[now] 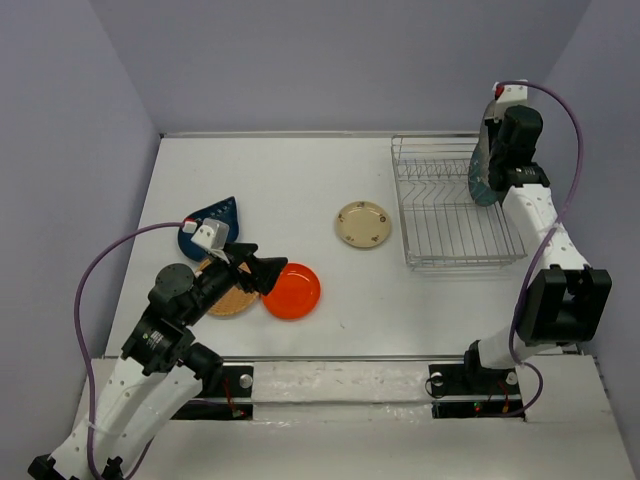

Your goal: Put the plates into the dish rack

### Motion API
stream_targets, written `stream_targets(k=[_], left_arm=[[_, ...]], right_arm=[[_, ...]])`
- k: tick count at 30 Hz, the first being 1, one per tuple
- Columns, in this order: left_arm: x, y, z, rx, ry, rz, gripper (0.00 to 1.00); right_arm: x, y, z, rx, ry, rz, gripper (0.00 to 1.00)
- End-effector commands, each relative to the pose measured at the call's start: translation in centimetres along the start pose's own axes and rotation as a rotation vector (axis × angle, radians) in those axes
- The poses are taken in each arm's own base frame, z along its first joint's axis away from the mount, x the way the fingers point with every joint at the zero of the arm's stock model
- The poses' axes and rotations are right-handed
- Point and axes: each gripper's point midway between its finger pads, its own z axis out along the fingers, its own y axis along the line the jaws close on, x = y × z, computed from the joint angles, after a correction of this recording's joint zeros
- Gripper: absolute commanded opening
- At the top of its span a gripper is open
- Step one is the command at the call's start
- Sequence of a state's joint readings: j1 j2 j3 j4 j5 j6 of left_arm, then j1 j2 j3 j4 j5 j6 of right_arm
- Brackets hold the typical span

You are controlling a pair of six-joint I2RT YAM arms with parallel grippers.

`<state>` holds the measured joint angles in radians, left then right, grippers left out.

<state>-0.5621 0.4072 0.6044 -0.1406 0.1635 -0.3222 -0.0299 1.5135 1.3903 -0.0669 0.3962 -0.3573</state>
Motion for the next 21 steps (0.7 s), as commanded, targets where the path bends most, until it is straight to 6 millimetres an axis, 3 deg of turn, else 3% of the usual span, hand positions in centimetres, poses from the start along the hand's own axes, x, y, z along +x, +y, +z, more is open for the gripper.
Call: stream_targets(k=[1,7,21], left_arm=[[-0.6,-0.2,0.0,0.009,-0.023,0.02,0.99],[-0.6,-0.2,0.0,0.01,-0.026,0.022,0.99],[-0.7,-0.3,0.0,0.012,-0.026,0.022,0.99]], right_arm=[[-5.4,-2.4,-0.1,0.052,-0.201,0.113,0.07],[-3.4,-1.4,0.8,0.023,-0.163,0.113,0.07],[1.6,-1.6,2.1,-0.03,-0.083,0.217,0.07]])
